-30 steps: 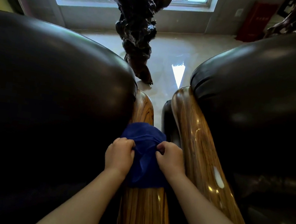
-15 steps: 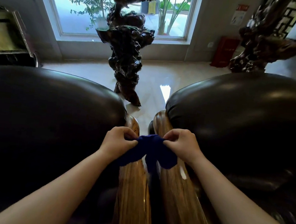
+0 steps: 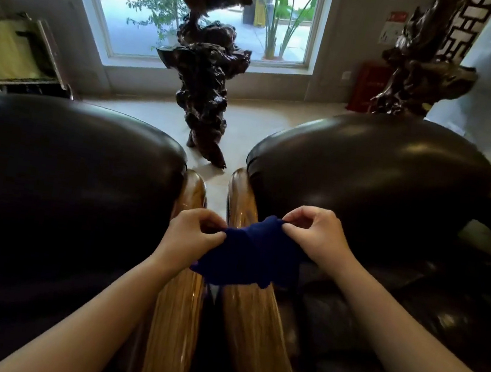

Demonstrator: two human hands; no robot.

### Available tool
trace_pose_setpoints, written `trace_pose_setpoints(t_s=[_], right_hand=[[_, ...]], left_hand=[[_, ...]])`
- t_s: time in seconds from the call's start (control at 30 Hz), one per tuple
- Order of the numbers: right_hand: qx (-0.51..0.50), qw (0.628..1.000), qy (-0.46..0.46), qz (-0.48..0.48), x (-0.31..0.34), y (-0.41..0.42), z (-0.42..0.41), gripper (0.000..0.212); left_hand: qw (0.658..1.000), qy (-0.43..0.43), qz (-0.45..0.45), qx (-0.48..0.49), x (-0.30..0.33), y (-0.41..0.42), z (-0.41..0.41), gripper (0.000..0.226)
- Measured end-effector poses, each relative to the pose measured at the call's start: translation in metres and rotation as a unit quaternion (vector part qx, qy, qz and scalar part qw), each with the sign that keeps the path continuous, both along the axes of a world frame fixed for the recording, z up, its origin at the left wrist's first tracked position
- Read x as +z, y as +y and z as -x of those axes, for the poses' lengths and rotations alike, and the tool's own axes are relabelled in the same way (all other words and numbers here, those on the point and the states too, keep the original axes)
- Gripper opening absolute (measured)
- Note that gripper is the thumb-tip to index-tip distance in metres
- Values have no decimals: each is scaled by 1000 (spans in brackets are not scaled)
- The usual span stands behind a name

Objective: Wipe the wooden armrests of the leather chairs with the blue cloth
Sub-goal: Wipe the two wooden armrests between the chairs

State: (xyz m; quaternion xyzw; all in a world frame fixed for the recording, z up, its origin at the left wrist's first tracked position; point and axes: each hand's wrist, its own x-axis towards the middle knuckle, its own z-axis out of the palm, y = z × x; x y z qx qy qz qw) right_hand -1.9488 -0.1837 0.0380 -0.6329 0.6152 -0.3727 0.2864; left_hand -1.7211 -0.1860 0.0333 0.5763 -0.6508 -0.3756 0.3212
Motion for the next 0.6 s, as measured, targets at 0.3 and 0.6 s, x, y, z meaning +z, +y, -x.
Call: trace_pose_setpoints(t_s=[0.3,0.6], right_hand=[[45,997,-7,-65,-85,69,55,20],[70,987,29,-141,-201,32,47,15]], left_hand=[[996,-3,-88,7,-84,76,54,17],[988,-69,-136,14,-195,37,53,15]])
